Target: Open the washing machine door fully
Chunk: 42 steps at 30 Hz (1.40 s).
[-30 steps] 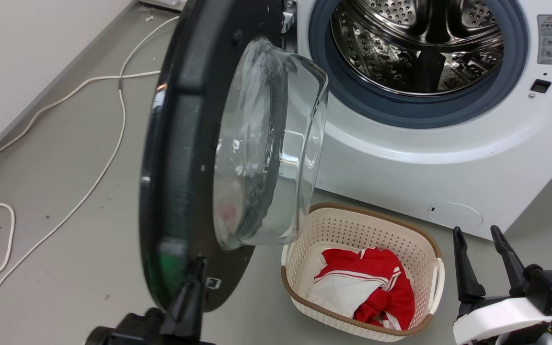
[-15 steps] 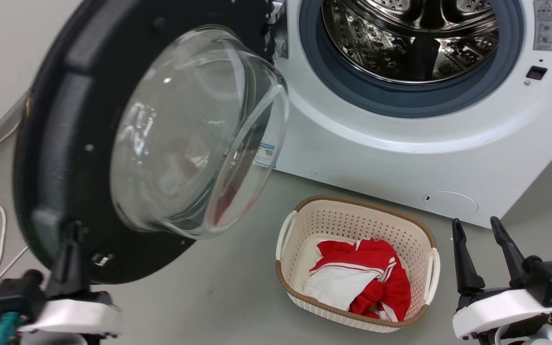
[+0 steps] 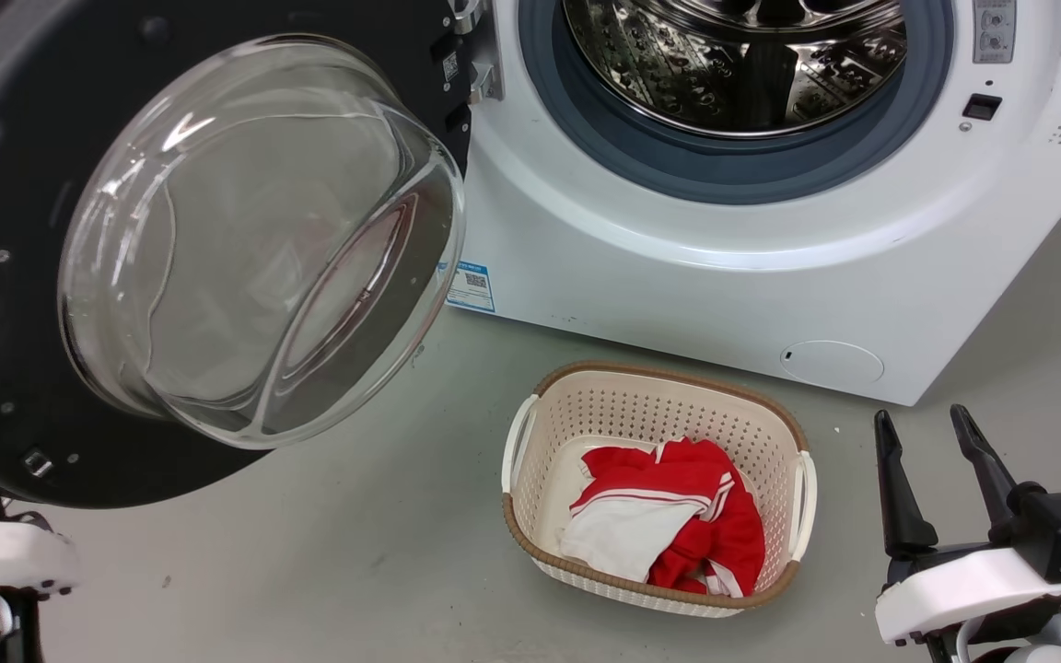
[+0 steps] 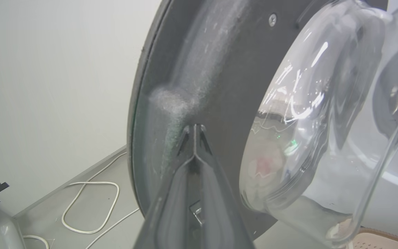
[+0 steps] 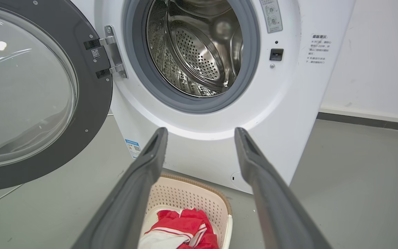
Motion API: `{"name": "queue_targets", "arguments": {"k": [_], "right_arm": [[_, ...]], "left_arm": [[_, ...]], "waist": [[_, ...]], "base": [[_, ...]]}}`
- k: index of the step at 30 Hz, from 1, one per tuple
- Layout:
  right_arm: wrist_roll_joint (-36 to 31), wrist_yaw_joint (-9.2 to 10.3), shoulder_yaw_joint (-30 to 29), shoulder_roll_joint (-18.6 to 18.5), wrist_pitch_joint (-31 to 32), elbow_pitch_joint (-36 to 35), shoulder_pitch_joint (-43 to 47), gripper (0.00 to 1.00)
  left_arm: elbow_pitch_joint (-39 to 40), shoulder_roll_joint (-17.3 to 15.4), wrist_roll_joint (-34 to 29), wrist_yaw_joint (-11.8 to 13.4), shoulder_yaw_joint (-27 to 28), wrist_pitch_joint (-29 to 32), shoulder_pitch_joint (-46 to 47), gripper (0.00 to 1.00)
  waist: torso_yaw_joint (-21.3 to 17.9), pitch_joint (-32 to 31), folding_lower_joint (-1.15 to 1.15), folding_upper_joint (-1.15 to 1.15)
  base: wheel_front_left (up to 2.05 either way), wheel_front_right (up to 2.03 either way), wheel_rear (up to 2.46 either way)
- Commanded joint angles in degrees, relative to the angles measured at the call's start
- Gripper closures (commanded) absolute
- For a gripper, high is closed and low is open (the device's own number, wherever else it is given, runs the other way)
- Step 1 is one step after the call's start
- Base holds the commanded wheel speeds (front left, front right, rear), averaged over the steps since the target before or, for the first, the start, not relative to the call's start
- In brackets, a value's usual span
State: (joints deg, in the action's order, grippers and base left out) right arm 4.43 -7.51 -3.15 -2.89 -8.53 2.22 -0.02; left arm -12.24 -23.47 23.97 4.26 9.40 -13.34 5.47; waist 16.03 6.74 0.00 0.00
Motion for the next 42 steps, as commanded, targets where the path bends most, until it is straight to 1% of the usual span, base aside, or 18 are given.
{"name": "queue_targets", "arguments": {"k": [1, 7, 11, 14, 17, 20, 29, 33, 35, 39, 40, 42], "right_arm": [[-0.4, 0.04, 0.0, 0.0, 0.1, -0.3, -0.7, 0.00], [-0.1, 0.04, -0.3, 0.0, 0.3, -1.1, -1.2, 0.00], [-0.3, 0.04, -0.4, 0.0, 0.4, -1.4, -1.2, 0.00], [-0.2, 0.04, -0.5, 0.0, 0.3, -1.4, -1.1, 0.00], [0.0, 0.04, -0.6, 0.0, 0.0, -1.0, -0.9, 0.00], [0.5, 0.04, -0.7, 0.0, -0.2, -0.8, -0.3, 0.00], [1.3, 0.04, -0.1, 0.0, -0.3, -1.0, 0.4, 0.00], [1.5, 0.04, -0.3, 0.0, -0.4, -1.3, 0.9, 0.00], [1.5, 0.04, -0.4, 0.0, -0.3, -1.4, 1.0, 0.00], [1.7, 0.04, -0.6, 0.0, -0.7, -1.9, 0.9, 0.00], [1.6, 0.04, -0.6, 0.0, -0.7, -2.0, 0.9, 0.00], [1.6, 0.04, -0.8, 0.0, -0.7, -2.2, 1.0, 0.00]], "left_arm": [[-1.0, -0.7, 0.3, 0.0, 0.6, -0.3, 1.1, 1.00], [-7.4, -3.0, 0.6, -1.1, 2.0, -1.1, 5.2, 1.00], [-10.7, -3.7, 0.6, -1.6, 2.4, -1.4, 7.0, 1.00], [-11.7, -3.4, -0.1, -1.6, 2.6, -1.7, 6.9, 1.00], [-10.8, -2.0, -0.5, -1.2, 3.1, -1.9, 5.0, 1.00], [-8.0, -0.4, -1.4, -1.1, 3.4, -1.9, 2.7, 1.00], [4.0, 6.2, -4.8, -0.3, 2.3, -2.0, -6.0, 1.00], [8.7, 9.1, -6.1, -0.8, -0.5, -2.0, -8.3, 1.00], [9.9, 10.7, -6.4, -1.2, -2.6, -1.9, -8.9, 1.00], [11.4, 12.6, -7.4, -2.3, -6.9, -1.1, -7.7, 1.00], [11.5, 13.0, -7.6, -2.7, -8.1, -0.9, -7.2, 0.90], [11.7, 13.7, -8.1, -3.2, -9.9, -0.9, -5.9, 0.55]], "waist": [[-0.2, 0.2, 0.00, 0.00], [-0.9, 0.9, 0.00, 0.00], [-1.3, 0.8, 0.00, 0.00], [-1.7, 0.6, 0.00, 0.00], [-2.3, 0.0, 0.00, 0.00], [-2.7, -0.8, 0.00, 0.00], [-4.5, -3.5, 0.00, 0.00], [-5.8, -4.2, 0.00, 0.00], [-6.6, -4.4, 0.00, 0.00], [-8.2, -4.4, 0.00, 0.00], [-8.6, -4.4, 0.00, 0.00], [-9.3, -4.4, 0.00, 0.00]], "base": [[0.00, 0.00, 0.00], [0.00, 0.00, 0.00], [0.00, 0.00, 0.00], [0.00, 0.00, 0.00], [0.00, 0.00, 0.00], [0.00, 0.00, 0.00], [0.00, 0.00, 0.00], [0.00, 0.00, 0.00], [0.00, 0.00, 0.00], [0.00, 0.00, 0.00], [0.00, 0.00, 0.00], [0.00, 0.00, 0.00]]}}
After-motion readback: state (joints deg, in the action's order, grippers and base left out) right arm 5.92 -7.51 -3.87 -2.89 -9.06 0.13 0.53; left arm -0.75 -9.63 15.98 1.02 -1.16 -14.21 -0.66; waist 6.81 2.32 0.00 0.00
